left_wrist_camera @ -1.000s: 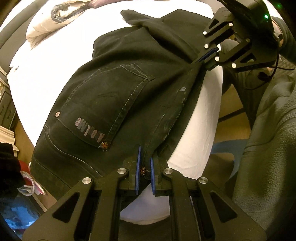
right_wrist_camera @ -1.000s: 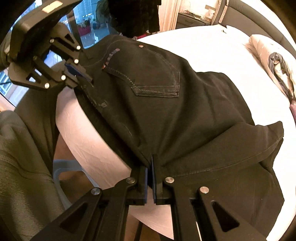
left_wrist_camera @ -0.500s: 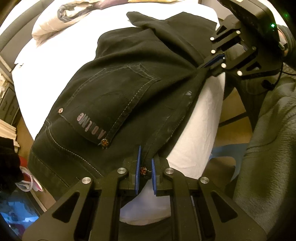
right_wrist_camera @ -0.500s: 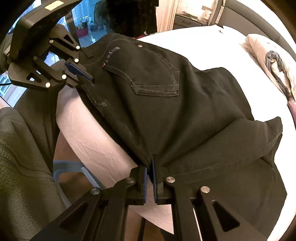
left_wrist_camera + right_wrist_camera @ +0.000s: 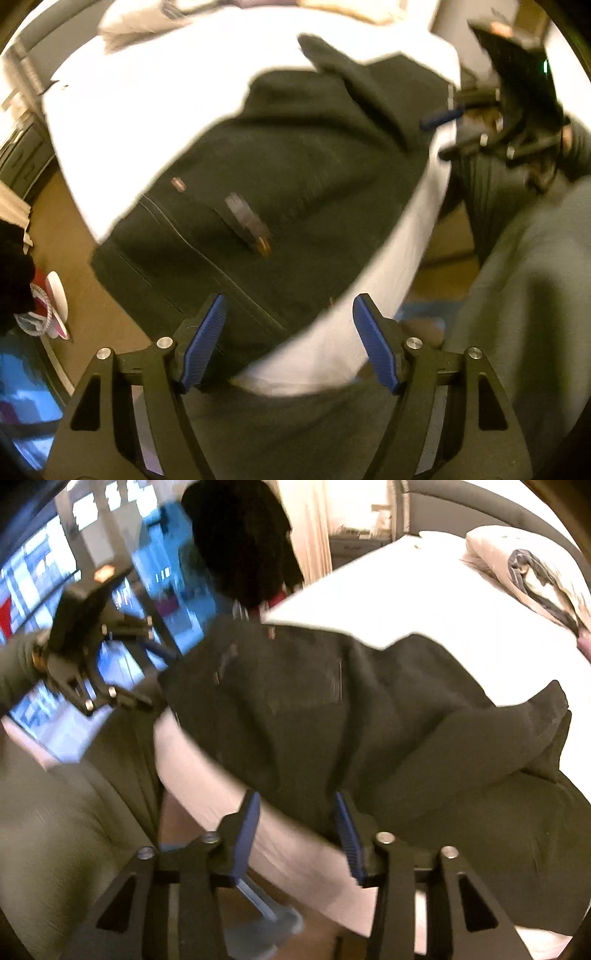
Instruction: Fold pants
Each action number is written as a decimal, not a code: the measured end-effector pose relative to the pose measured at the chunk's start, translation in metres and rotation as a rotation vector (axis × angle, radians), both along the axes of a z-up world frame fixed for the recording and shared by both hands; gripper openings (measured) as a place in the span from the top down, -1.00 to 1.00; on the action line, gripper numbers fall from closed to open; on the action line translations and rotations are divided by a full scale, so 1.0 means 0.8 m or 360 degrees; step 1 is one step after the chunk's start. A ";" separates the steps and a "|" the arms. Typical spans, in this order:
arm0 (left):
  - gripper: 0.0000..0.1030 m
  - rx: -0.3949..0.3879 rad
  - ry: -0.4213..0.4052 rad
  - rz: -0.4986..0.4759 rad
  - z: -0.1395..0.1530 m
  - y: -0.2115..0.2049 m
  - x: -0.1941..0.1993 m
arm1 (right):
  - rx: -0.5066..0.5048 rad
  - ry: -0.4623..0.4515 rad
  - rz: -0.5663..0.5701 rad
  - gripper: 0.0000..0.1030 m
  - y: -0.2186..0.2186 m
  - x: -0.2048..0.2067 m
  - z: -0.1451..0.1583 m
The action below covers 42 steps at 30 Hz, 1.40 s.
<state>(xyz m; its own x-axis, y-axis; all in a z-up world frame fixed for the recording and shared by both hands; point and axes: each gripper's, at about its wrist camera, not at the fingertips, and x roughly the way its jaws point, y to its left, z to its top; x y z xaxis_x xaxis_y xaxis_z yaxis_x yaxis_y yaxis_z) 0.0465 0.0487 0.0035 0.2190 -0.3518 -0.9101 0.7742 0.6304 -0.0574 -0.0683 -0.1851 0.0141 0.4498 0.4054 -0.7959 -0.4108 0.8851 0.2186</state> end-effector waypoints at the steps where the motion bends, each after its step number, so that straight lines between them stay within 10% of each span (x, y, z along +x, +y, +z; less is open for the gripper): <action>1: -0.36 -0.0080 -0.0025 0.0062 0.013 -0.004 0.009 | 0.0060 -0.0001 -0.0021 0.26 0.000 0.007 0.000; 9: -0.36 -0.0275 0.0137 0.0266 -0.028 -0.099 0.058 | 0.0218 0.0247 -0.0264 0.54 -0.022 0.047 -0.091; 14: -0.25 -0.0106 0.0165 0.0363 -0.071 -0.123 0.063 | 0.0314 0.0139 -0.0349 0.42 -0.062 0.012 -0.052; 17: -0.25 -0.0280 0.0152 0.0371 -0.034 -0.123 0.067 | 0.0511 0.0001 -0.0560 -0.01 -0.135 0.005 -0.020; 24: -0.25 -0.0540 0.0284 0.0518 -0.029 -0.177 0.119 | 0.0915 -0.0084 -0.1063 -0.05 -0.307 0.081 -0.012; 30: -0.12 -0.0567 0.0528 0.0539 -0.095 -0.191 0.129 | 0.1174 0.0004 -0.1327 -0.05 -0.400 0.167 -0.060; 34: -0.10 -0.0794 0.0688 0.0648 -0.117 -0.168 0.140 | 0.1221 0.0154 -0.1489 -0.06 -0.429 0.194 -0.111; 42: 0.07 -0.0895 0.0726 0.0654 -0.127 -0.147 0.136 | 0.1254 0.0243 -0.1515 -0.06 -0.444 0.215 -0.157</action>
<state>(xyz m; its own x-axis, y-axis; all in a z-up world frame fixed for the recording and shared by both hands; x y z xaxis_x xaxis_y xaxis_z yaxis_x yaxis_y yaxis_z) 0.1554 -0.0692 -0.0979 0.0817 -0.7531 -0.6528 0.3129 0.6412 -0.7007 0.1033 -0.5401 -0.1116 0.7509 0.3597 -0.5539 0.3977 0.4233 0.8141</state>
